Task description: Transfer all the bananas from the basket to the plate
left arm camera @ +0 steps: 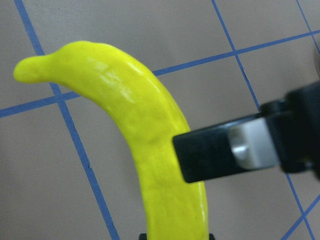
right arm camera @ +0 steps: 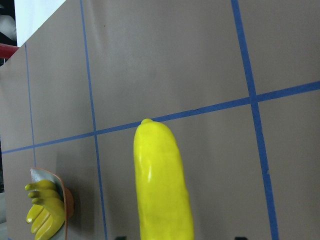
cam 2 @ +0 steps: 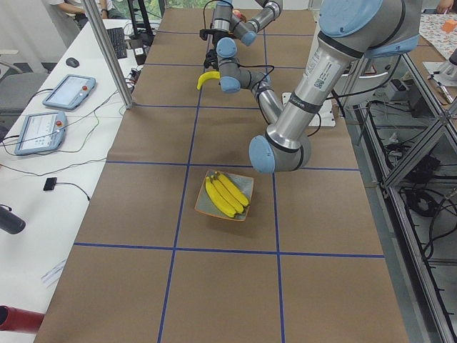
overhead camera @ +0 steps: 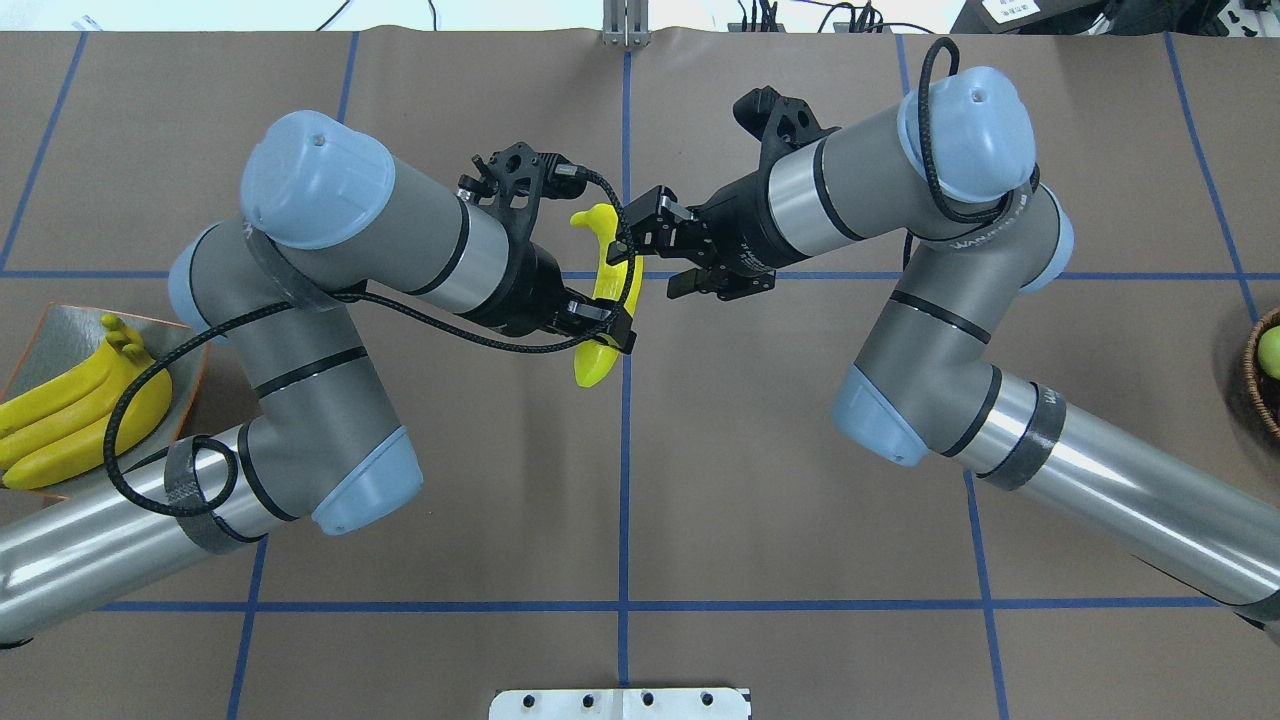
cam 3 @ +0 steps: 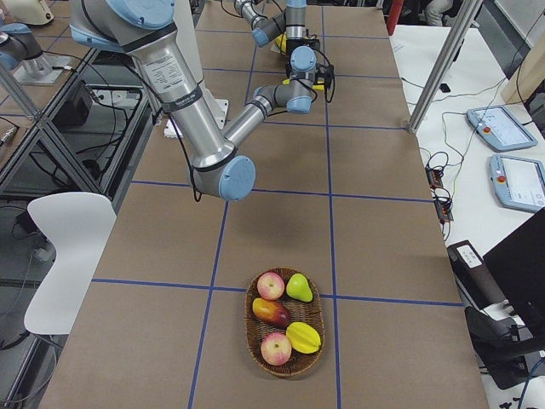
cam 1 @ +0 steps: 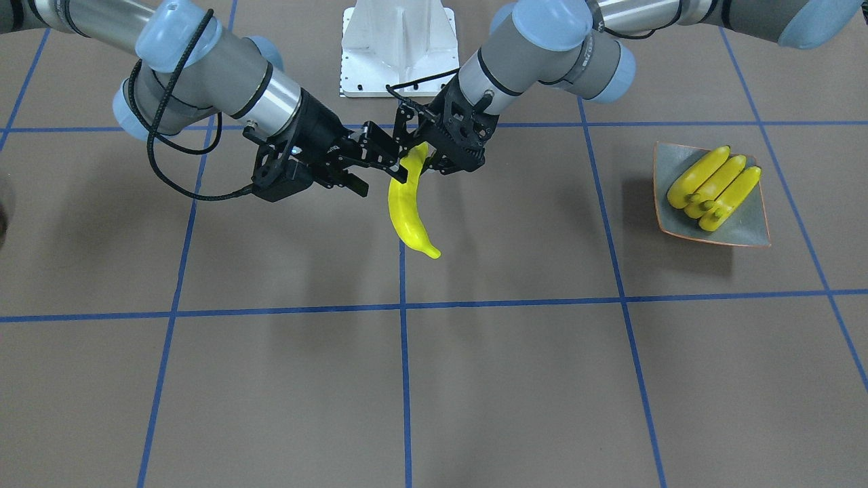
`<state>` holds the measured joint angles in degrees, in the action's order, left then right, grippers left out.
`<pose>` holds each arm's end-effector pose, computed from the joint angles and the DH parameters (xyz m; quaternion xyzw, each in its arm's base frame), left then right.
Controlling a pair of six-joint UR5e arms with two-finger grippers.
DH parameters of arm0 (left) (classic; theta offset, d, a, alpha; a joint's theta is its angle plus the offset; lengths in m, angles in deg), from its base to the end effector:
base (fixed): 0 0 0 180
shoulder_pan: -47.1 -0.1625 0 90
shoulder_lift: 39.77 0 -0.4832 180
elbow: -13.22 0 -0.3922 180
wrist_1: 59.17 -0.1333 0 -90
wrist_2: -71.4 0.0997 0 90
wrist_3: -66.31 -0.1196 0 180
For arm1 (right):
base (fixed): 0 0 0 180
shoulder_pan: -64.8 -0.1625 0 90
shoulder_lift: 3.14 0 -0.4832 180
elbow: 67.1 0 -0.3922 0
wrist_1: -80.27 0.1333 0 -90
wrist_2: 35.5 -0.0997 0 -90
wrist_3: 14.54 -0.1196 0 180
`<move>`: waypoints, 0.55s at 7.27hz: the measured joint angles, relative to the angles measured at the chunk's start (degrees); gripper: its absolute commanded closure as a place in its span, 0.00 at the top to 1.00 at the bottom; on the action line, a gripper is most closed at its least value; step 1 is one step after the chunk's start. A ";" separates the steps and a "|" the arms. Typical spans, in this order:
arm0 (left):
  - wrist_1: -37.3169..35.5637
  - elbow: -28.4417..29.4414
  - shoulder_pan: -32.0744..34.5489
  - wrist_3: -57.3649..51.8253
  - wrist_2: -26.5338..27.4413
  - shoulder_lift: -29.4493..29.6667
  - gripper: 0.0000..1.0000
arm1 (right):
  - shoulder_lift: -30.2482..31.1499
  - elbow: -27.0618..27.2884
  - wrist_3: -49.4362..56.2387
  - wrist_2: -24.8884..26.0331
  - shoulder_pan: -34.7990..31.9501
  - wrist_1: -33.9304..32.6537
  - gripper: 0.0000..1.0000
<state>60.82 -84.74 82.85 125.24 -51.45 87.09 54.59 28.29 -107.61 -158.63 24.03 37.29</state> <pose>0.5209 -0.4593 0.2028 0.1333 0.6101 0.1405 0.7683 -0.4687 -0.4938 0.2415 0.0091 -0.6790 0.0863 0.7289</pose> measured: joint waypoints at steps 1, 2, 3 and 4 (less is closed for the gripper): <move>-2.22 -1.31 1.04 -0.31 -2.23 -1.70 0.00 | 2.86 0.93 0.01 -0.03 -0.65 2.37 1.00; -6.81 -3.90 2.79 -2.07 -3.49 -3.85 0.00 | 5.25 1.39 0.07 0.02 -1.44 4.04 1.00; -13.27 -7.61 3.71 -5.71 -2.77 -6.07 0.00 | 7.02 1.55 0.19 0.14 -2.19 4.80 1.00; -22.90 -12.51 3.59 -11.69 0.44 -7.92 0.00 | 8.40 1.60 0.38 0.31 -2.66 5.12 1.00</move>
<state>37.91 -97.25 86.44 113.55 -51.01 79.17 62.98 29.89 -107.24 -158.32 21.37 42.41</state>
